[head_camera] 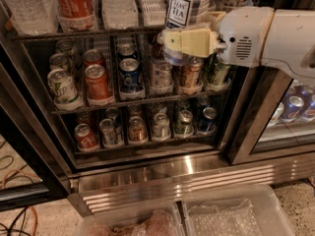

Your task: Pick blue plastic bottle from top shelf of fridge

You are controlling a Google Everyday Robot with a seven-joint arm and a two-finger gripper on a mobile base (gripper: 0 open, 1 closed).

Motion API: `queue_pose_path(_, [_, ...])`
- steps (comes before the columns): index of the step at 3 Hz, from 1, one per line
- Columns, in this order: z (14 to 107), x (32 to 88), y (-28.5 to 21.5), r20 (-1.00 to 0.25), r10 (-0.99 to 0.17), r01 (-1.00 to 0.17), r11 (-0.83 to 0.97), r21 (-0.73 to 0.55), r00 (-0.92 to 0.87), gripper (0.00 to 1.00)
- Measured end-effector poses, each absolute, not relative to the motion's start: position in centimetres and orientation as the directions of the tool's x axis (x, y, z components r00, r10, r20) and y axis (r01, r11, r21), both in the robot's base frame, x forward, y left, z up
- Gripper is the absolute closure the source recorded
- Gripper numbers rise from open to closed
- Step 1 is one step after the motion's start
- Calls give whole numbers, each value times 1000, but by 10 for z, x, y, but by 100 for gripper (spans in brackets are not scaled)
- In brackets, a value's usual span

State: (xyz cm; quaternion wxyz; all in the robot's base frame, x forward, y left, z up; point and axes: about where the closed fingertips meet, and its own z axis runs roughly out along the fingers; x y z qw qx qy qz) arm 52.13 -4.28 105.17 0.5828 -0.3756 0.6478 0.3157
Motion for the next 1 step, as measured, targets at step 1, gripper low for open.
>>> queue_pose_path(1, [1051, 520, -41, -992, -119, -857, 514, -26, -41, 100])
